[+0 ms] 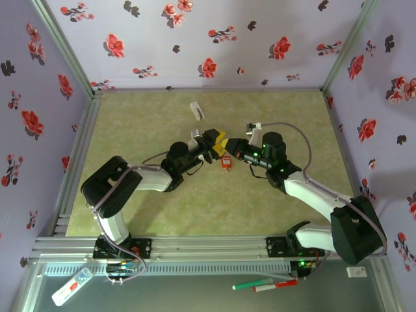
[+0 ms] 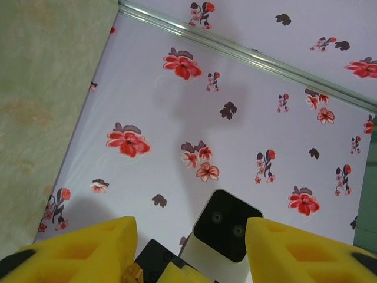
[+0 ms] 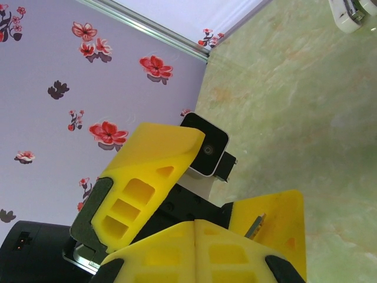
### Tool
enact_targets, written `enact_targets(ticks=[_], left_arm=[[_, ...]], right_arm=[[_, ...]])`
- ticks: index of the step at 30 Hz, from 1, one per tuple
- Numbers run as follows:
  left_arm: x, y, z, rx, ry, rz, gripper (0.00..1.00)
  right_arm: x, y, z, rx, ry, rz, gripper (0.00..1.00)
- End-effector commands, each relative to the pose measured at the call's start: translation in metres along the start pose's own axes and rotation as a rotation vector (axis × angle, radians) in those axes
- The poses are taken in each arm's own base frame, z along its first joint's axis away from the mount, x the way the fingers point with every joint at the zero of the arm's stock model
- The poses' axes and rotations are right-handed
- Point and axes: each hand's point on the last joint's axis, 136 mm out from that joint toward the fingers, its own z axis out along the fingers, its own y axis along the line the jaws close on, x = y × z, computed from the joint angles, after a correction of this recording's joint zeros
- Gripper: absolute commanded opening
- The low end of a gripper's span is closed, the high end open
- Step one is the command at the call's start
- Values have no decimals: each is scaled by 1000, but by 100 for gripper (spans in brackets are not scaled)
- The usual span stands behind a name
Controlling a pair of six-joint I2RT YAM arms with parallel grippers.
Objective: Unlock with the key
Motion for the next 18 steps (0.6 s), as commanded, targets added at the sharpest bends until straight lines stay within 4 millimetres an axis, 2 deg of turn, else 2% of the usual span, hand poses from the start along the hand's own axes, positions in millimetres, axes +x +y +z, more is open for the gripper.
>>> enact_targets(ticks=[1,6,11,13,18], left_arm=[[10,-21,-1,61,34,12,49],[9,-18,-2,55,32,12,46],[7,-15,-3,47,24,12,38],[6,-14,-3,45,21,13,34],[4,-10,-5,37,17,17,14]], right_arm=[[-2,3,-4,-7,-11,-13,0],[-3,3,-6,-7,-15,-14,0],[-4,1,-9,-1,-17,-12,0],[-4,0,-10,2,-19,-11,0],[-4,1,-11,-2,-19,-10,0]])
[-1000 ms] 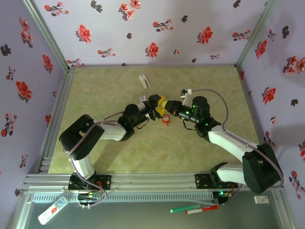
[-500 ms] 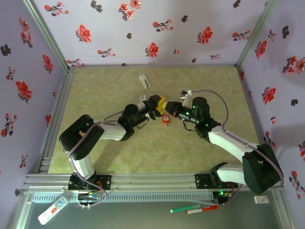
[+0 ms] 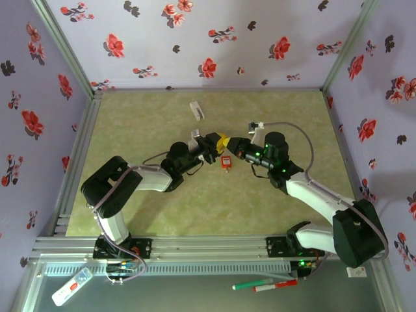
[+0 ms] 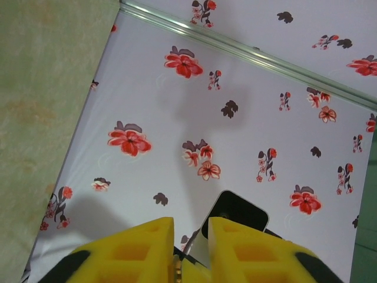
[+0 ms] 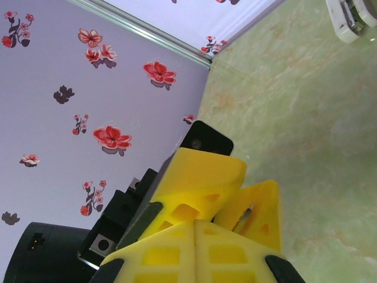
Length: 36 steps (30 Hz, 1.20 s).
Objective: Unlock with the key
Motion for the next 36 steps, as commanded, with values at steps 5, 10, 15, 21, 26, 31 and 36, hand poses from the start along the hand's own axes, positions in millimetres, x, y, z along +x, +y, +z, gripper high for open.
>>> enact_targets(ticks=[5,10,15,21,26,31,36], left_arm=[[0,-6,-7,28,4,17,0],[-3,-4,-11,24,-6,34,0],[-9,-4,-20,17,-33,74,0],[-12,-1,-26,4,-53,111,0],[-15,-6,-31,1,-74,190,0],[-22,-20,-44,-76,-153,427,0],[-14,-49,-58,-189,-225,721,0]], right_arm=[[1,-1,-7,-1,3,-2,0],[0,-1,-11,3,-2,-4,0],[-7,-9,-20,51,-30,9,0],[-12,-16,-24,81,-37,18,0],[-12,-12,-23,53,-35,36,0],[-5,11,-23,-112,-79,91,50],[16,34,-12,-190,-78,70,56]])
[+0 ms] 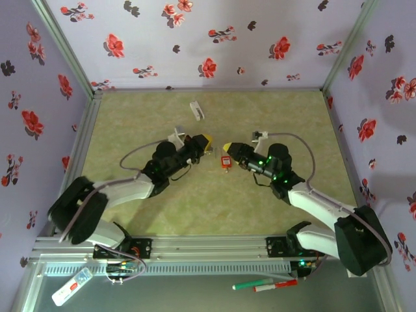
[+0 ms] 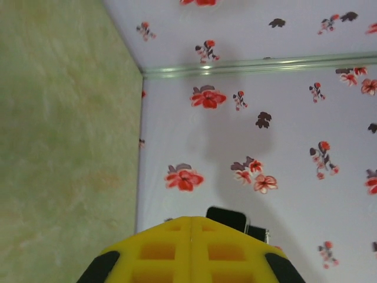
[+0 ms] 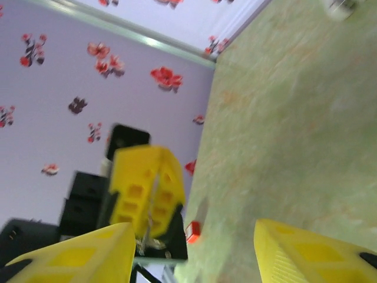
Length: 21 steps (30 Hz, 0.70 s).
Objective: Unlock with the key
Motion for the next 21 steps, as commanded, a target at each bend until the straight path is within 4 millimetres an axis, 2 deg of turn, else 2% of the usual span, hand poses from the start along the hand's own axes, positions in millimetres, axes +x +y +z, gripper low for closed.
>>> enact_targets(ticks=[1,8,21], left_arm=[[-12,-12,-8,-92,-63,264,0],[-9,-9,-6,-82,-71,251,0],[-4,-16,-1,-42,-69,238,0]], right_arm=[[-6,41,3,-152,-69,-38,55],[-1,64,8,-281,-81,-26,53],[20,49,35,-282,-24,27,46]])
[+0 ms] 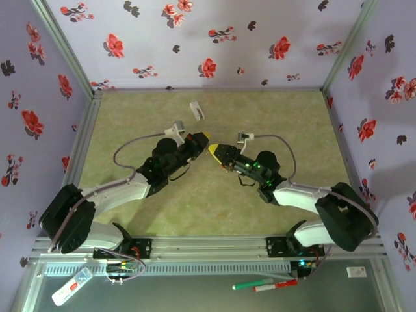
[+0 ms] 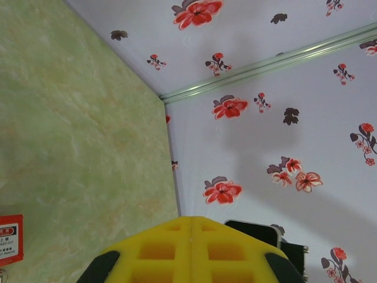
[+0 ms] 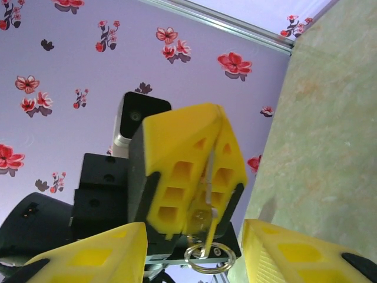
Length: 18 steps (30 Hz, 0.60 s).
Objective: Unlock with the key
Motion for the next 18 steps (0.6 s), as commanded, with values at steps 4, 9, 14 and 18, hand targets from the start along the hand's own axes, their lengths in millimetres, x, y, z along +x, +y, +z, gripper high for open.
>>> enact_targets(ticks=[4,9,14,18], left_arm=[[2,-4,2,25,-19,20,0],[4,-2,3,29,-16,13,0],[7,1,1,38,-16,2,0],[7,4,-2,48,-19,-3,0]], right_arm=[[-5,15,9,-99,-23,12,40],[-4,14,11,-107,-21,20,32],[-5,16,12,-111,-22,22,18],[-5,16,12,-103,-15,23,3]])
